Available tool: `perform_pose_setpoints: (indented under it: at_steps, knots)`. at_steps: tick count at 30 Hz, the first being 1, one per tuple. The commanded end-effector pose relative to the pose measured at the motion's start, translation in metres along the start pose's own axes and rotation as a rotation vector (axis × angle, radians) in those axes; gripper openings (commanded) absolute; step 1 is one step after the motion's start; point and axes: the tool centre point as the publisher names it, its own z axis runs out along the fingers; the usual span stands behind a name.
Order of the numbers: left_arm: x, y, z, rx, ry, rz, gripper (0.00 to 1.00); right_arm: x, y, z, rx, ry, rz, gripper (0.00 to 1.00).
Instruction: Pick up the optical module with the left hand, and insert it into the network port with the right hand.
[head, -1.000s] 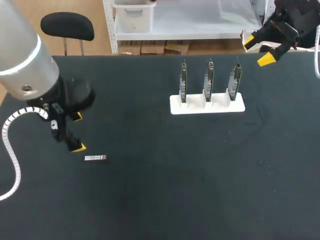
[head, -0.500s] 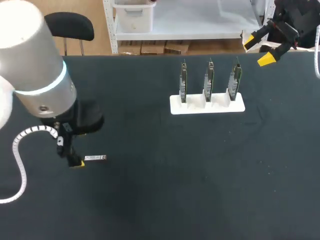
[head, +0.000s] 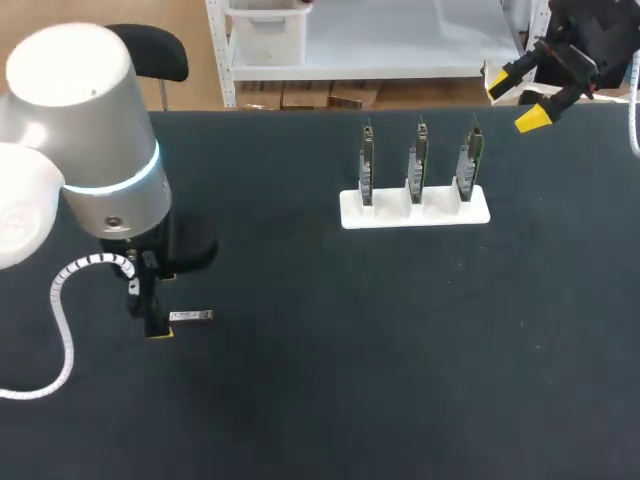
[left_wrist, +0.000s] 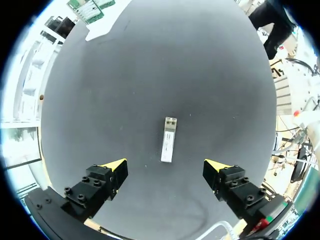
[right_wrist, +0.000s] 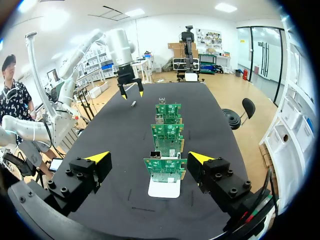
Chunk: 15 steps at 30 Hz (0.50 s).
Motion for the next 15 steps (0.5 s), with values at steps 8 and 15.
perform_pose_setpoints:
  at_steps: [8, 15]
  knots:
    - [-0.002, -0.004, 0.017, 0.053, -0.002, -0.019, 1.0, 0.0, 0.002, 0.001, 0.005, 0.0, -0.001, 1.0]
    - [-0.003, -0.004, 0.021, 0.077, -0.011, -0.025, 1.0, 0.0, 0.002, 0.001, 0.005, 0.0, -0.001, 1.0]
